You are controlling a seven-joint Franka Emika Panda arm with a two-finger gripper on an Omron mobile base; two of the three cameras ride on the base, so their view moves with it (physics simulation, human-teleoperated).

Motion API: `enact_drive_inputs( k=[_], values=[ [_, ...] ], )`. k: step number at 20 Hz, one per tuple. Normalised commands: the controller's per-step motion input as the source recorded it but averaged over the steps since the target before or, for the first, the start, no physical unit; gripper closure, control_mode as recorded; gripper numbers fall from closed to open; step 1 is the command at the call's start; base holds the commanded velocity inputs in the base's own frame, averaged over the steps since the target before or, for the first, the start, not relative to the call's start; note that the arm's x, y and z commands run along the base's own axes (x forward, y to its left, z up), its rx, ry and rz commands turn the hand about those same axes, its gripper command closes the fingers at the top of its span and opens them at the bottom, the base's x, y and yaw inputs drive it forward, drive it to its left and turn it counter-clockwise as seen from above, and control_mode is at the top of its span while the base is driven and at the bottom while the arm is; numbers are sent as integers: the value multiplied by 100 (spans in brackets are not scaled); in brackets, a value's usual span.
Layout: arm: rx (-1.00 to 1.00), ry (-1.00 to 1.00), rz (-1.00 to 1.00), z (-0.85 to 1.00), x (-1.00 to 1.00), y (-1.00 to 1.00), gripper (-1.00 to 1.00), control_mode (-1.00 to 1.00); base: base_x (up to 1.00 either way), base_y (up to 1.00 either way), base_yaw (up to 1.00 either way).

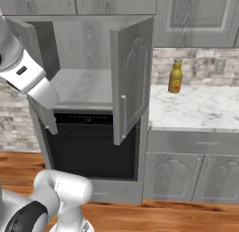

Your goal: Close all open cabinet doors.

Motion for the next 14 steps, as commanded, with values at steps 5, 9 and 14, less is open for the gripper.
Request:
enact_drive_inputs(
  k=[5,9,14],
  values=[
    [0,0,0,0,0,0,-100,100,18,0,0],
    [0,0,0,0,0,0,-100,100,12,0,0],
    [0,0,0,0,0,0,-100,100,0,0,0]
  ],
)
